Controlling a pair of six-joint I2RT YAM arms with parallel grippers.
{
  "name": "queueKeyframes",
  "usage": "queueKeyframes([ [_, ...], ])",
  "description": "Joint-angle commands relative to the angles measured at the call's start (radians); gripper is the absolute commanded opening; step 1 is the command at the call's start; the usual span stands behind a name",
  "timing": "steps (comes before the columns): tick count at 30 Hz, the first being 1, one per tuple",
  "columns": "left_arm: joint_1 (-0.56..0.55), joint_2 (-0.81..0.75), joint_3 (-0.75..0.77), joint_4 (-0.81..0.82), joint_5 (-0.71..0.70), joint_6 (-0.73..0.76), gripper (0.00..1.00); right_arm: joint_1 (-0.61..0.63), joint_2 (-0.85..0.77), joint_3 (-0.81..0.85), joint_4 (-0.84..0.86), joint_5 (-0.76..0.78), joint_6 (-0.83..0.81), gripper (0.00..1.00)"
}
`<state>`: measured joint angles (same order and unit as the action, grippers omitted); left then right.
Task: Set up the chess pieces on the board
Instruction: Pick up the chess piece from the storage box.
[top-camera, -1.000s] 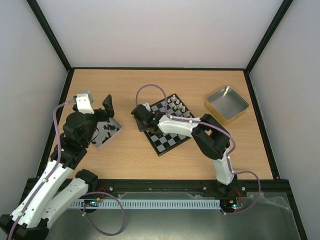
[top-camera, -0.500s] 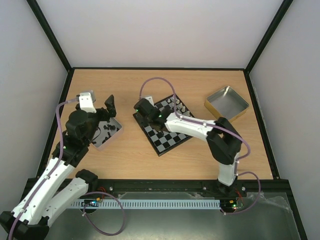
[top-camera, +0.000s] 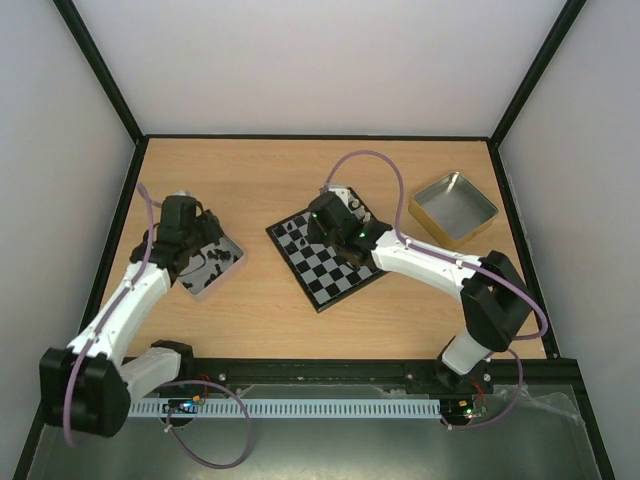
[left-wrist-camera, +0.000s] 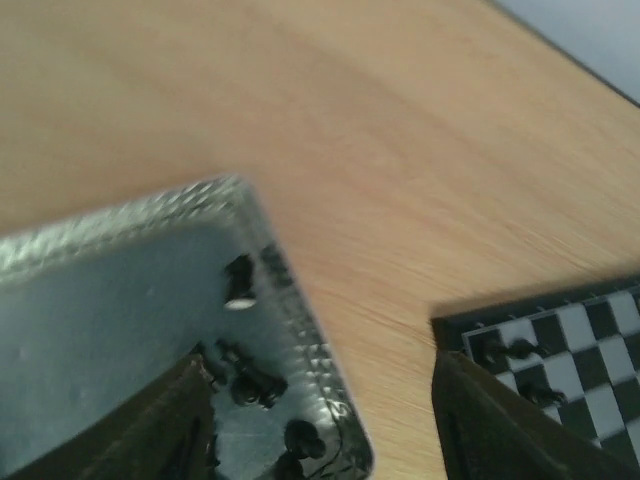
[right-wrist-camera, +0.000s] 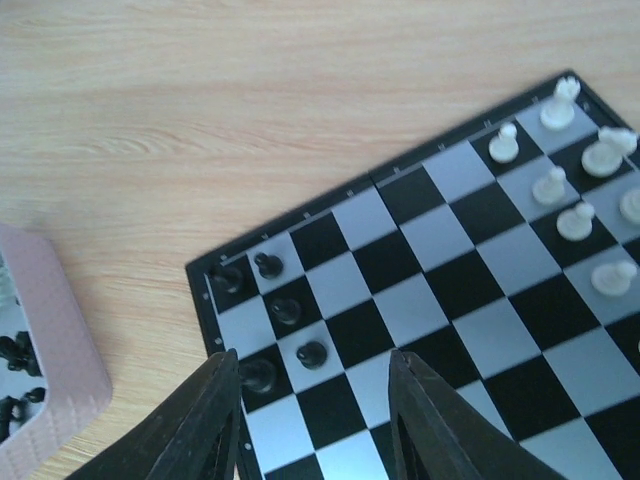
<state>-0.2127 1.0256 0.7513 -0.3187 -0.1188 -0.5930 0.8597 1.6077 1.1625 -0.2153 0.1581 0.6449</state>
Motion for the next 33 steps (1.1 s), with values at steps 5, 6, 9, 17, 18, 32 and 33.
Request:
queueKeyframes([
  [5,0.151,0.215,-0.027,-0.074,0.147,-0.136,0.47,-0.022,-0.073,-0.083,0.051,-0.030,0.044,0.37],
  [6,0.158,0.235,-0.028,-0.064,0.148,-0.142,0.45,-0.023,-0.077,-0.091,0.056,-0.032,0.044,0.37],
  [9,0.164,0.285,-0.035,-0.030,0.153,-0.163,0.40,-0.032,-0.089,-0.107,0.063,-0.037,0.039,0.36],
  [17,0.165,0.399,-0.047,0.024,0.109,-0.182,0.34,-0.046,-0.107,-0.138,0.076,-0.041,0.042,0.34],
  [18,0.165,0.413,-0.045,0.026,0.104,-0.182,0.34,-0.045,-0.107,-0.139,0.077,-0.043,0.042,0.34],
  [32,0.165,0.505,-0.018,0.043,0.050,-0.160,0.32,-0.047,-0.099,-0.139,0.079,-0.049,0.043,0.33],
  [33,0.165,0.512,-0.017,0.043,0.052,-0.158,0.31,-0.048,-0.100,-0.139,0.078,-0.049,0.044,0.32],
])
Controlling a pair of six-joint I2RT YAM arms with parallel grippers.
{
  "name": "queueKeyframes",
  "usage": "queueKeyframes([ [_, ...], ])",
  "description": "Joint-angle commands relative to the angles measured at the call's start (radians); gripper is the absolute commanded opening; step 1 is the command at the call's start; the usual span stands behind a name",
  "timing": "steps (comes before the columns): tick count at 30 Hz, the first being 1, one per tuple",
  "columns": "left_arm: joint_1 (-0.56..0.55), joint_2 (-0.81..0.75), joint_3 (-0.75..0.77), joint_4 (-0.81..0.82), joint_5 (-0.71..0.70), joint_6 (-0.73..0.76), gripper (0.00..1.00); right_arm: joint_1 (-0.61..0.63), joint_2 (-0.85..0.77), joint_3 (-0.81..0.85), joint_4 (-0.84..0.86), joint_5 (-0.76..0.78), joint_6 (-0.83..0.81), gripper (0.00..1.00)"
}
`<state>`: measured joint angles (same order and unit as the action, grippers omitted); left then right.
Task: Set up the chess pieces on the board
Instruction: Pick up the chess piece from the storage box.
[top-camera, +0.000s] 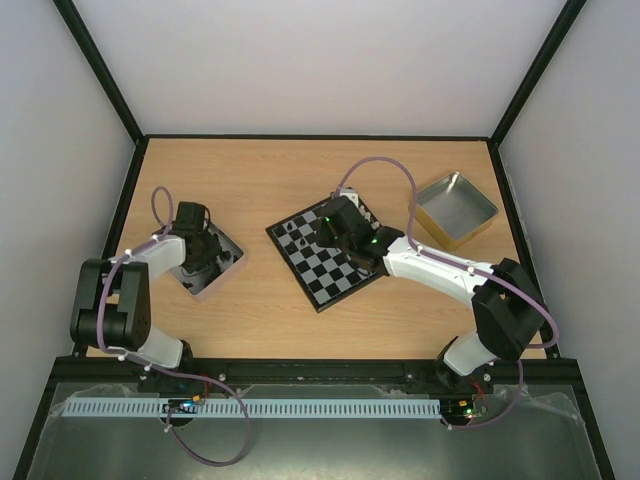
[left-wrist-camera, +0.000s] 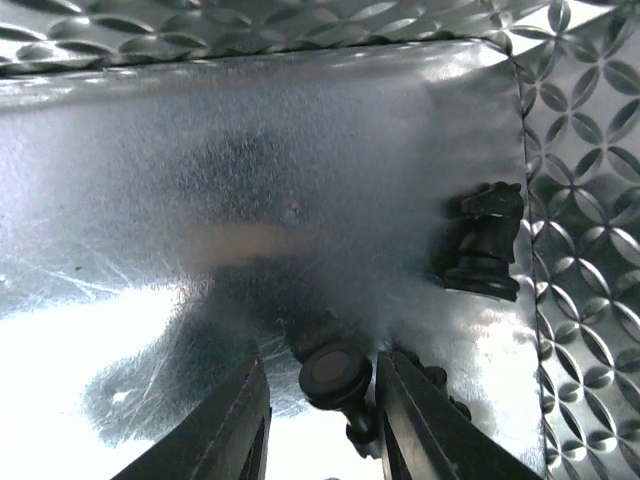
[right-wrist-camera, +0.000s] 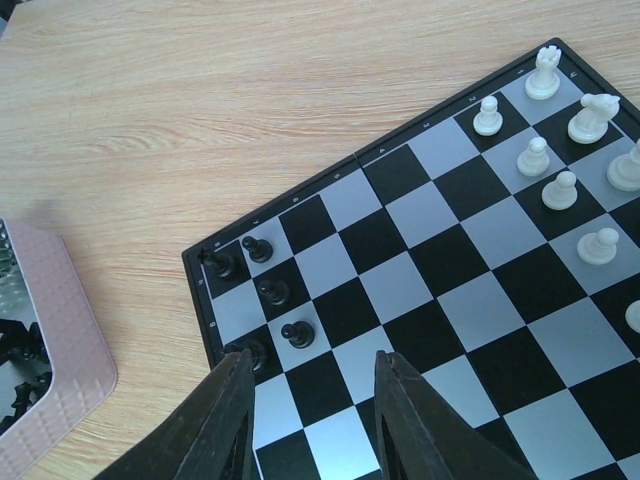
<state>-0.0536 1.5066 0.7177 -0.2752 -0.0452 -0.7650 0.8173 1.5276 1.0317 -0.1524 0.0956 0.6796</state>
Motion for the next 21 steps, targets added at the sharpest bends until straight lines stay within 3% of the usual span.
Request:
queueKeyframes([
  [1,0.006,0.036,0.018,-0.001,-0.018,0.016,0.31,-0.006,-0.020,-0.007,0.016,0.013,0.010,0.32],
  [13,0.006,0.037,0.004,0.014,-0.028,0.009,0.18,-0.005,-0.025,-0.016,0.018,-0.001,0.012,0.32],
  [21,0.006,-0.187,-0.040,0.016,-0.014,-0.075,0.17,-0.004,-0.044,-0.060,0.147,-0.172,0.009,0.35],
])
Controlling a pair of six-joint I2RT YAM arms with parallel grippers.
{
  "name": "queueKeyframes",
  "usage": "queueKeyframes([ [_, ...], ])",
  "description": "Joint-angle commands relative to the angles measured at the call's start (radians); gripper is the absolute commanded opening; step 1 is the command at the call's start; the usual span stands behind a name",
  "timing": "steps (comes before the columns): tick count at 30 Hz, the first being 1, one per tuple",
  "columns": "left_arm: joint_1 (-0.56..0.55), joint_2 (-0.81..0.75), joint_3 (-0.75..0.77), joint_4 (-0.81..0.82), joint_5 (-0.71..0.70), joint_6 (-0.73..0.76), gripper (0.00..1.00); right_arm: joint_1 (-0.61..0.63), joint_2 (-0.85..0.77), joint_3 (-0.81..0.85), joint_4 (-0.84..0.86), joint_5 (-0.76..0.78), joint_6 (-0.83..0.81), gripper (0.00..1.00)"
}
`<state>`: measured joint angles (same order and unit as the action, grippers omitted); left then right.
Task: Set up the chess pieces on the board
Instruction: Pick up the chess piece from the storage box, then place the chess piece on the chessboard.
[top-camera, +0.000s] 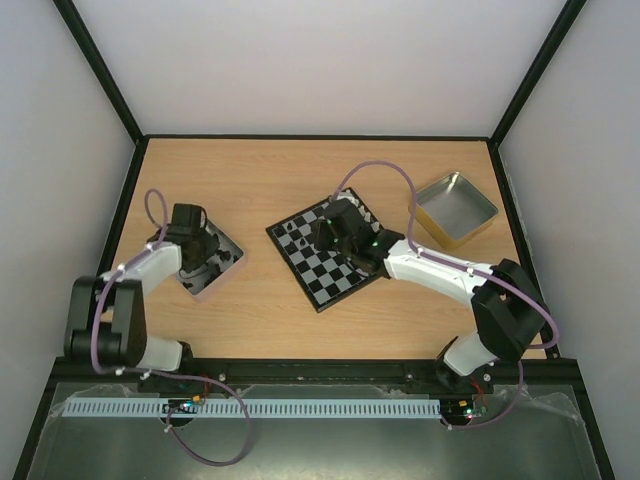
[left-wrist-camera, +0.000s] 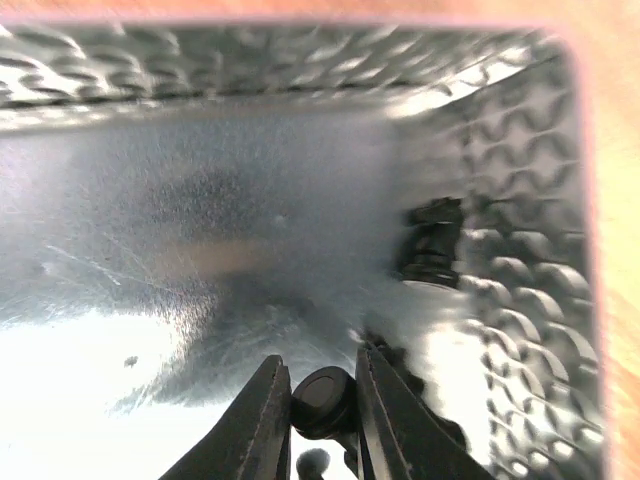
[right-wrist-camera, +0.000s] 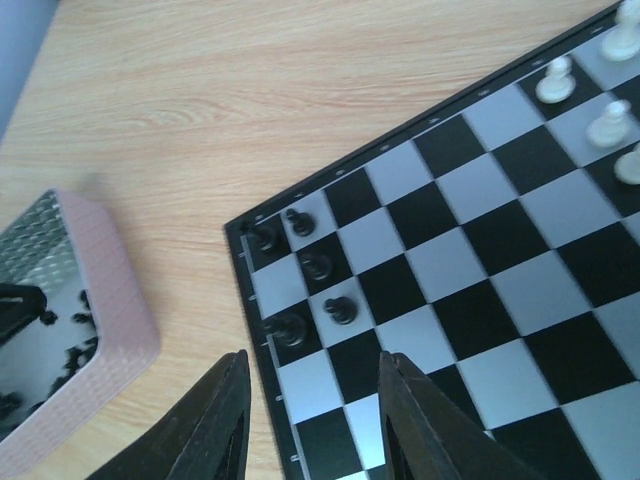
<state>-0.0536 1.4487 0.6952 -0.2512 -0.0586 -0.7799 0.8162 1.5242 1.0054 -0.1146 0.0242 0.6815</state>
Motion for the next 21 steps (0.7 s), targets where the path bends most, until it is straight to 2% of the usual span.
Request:
queueKeyframes([
  [1,0.007,-0.163,-0.019,-0.013,0.008,-0.074,0.17,-0.004,-0.043,-0.042,0.138,-0.135,0.015,0.36],
  [6,0.008,-0.290,-0.008,-0.026,0.121,-0.149,0.17,-0.004,-0.035,-0.075,0.289,-0.291,0.085,0.38],
  [12,0.006,-0.360,-0.021,0.048,0.407,-0.315,0.17,-0.004,-0.025,-0.128,0.493,-0.441,0.180,0.37],
  [16,-0.015,-0.373,-0.044,0.145,0.537,-0.443,0.17,-0.001,0.006,-0.109,0.514,-0.481,0.194,0.38],
  [21,-0.073,-0.358,-0.071,0.237,0.608,-0.556,0.17,0.016,0.036,-0.075,0.499,-0.497,0.183,0.44],
])
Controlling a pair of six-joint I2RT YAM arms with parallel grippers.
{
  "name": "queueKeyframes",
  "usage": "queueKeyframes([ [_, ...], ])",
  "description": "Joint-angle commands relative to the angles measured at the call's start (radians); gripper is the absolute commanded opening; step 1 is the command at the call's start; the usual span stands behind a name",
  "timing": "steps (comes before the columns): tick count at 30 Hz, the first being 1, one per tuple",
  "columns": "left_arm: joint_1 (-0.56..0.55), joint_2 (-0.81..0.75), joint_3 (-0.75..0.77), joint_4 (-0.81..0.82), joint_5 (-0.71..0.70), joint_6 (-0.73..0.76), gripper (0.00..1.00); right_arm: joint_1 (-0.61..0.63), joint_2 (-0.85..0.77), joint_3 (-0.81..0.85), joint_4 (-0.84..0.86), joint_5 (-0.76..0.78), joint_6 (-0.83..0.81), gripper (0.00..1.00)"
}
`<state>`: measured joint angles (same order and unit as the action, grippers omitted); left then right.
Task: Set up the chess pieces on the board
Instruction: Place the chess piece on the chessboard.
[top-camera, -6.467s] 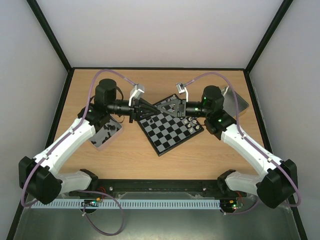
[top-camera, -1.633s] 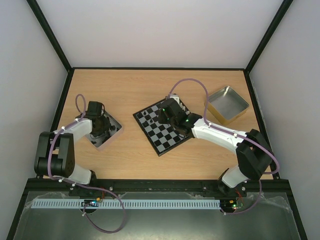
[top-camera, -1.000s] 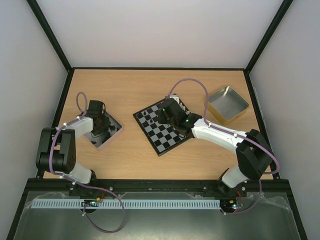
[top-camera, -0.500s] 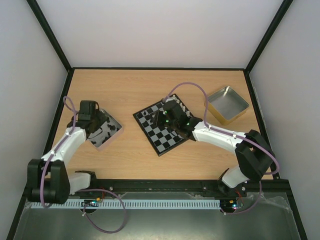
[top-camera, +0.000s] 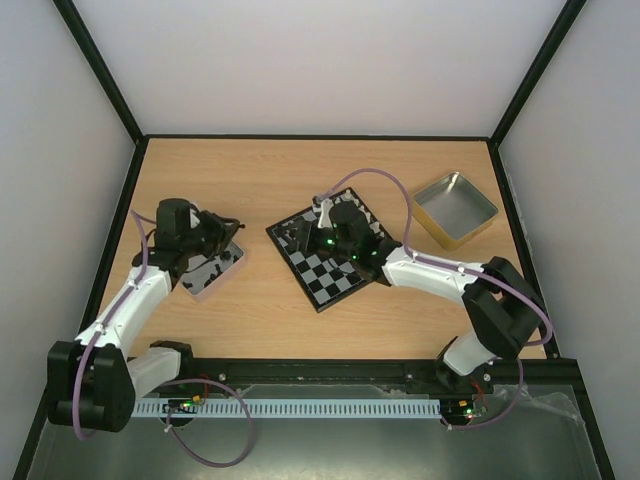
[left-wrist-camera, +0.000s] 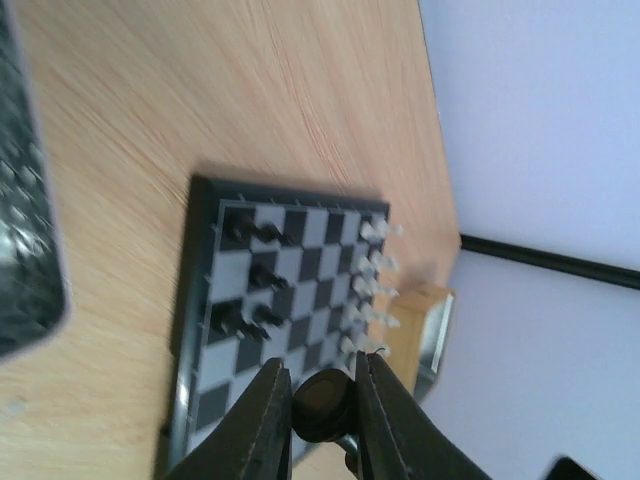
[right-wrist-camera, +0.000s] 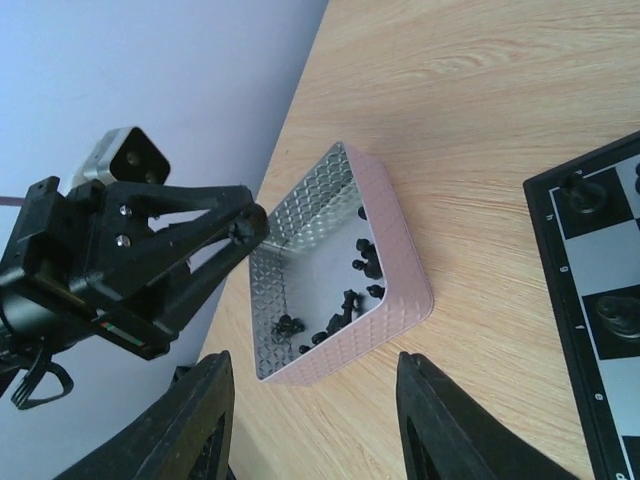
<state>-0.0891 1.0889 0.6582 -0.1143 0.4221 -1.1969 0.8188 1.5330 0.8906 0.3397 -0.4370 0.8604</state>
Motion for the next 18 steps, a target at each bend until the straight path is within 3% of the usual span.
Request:
queueKeyframes([
  [1,-0.050,0.004,-0.043,0.119,0.137,-0.160,0.17,0.017,0.033,0.049,0.038,-0.031,-0.001,0.45],
  [9,-0.162,0.039,-0.069,0.224,0.152,-0.259,0.17,0.049,0.113,0.131,-0.056,-0.007,-0.057,0.45],
  [14,-0.179,0.055,-0.075,0.251,0.156,-0.274,0.17,0.061,0.142,0.158,-0.073,0.006,-0.072,0.38],
  [18,-0.186,0.060,-0.075,0.253,0.157,-0.278,0.17,0.062,0.149,0.162,-0.072,0.023,-0.077,0.27],
])
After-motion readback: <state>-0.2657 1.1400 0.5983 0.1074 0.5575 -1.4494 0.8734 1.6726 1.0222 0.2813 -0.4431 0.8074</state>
